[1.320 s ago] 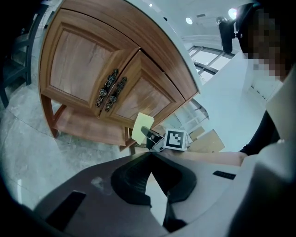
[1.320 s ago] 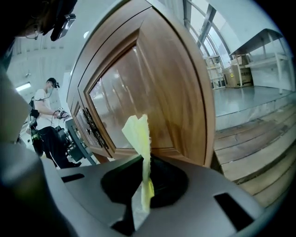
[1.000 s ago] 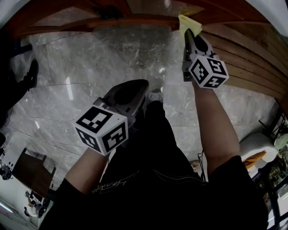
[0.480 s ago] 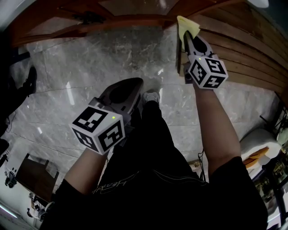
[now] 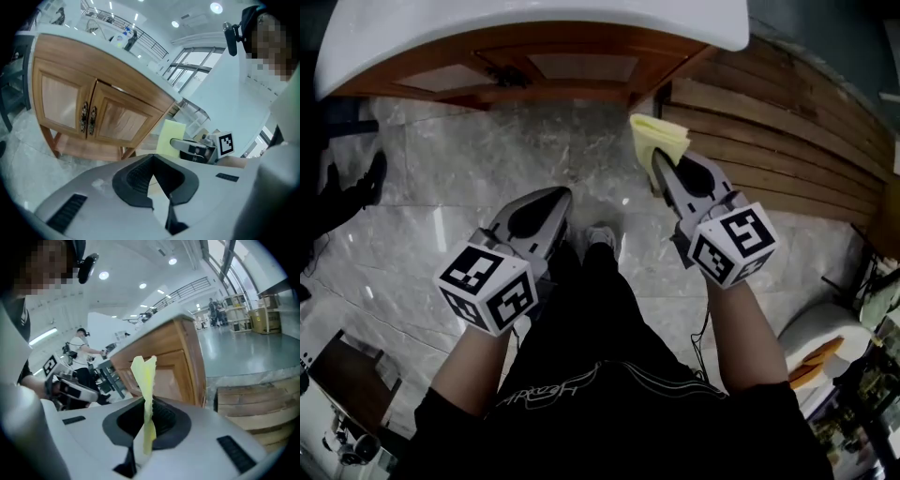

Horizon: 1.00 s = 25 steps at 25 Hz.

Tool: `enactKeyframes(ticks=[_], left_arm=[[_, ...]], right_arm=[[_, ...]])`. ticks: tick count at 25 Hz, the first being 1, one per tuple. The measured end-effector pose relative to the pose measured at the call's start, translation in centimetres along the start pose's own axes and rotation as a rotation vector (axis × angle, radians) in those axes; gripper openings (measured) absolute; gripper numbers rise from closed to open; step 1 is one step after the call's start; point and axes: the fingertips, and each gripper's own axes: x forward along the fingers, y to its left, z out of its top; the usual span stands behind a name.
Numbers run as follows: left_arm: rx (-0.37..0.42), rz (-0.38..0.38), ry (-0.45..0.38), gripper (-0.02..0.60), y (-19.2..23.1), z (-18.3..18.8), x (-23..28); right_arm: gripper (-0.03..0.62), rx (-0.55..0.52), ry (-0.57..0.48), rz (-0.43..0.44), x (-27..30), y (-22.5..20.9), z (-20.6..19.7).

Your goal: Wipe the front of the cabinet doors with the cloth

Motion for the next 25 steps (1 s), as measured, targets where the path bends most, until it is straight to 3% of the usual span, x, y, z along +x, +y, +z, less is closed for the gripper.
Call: enactKeyframes(ticks=[5,10,19,25], left_arm=[[0.075,-0.022,-0.066,0.006,-5.5,3.7,-6.3],[0.142,-0.049,-0.161,0.006,-10.4,7.1,-10.6],[0.277,-0.098,-0.323,0.006,-20.0,7.3,-23.8],[0.403,-0.099,-0.358,0.006,-27.7,3.1,-32.6]], right_arm=[[0.041,-0.040,0.034,0.172,-7.1,8.8,5.9],[0.041,-0.091,-0.049,0.219,-12.2,13.6,11.6],[0.040,-0.217,-0.133,0.221,-22.6,25.1,13.4],[0.041,-0.176,-0.198,0.256,-31.3,32.8,11.3]])
